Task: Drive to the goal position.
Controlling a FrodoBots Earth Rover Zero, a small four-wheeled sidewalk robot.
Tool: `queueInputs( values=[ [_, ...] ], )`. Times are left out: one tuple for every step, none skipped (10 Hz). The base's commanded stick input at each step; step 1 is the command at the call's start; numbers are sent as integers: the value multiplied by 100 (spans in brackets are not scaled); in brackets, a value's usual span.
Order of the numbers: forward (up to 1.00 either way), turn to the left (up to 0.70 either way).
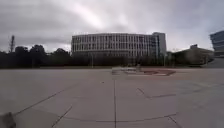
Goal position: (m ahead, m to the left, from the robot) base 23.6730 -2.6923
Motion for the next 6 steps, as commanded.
queueInputs(
  values=[
    [70,0],
    [70,0],
    [70,0],
    [70,0],
    [70,0],
    [70,0]
  ],
)
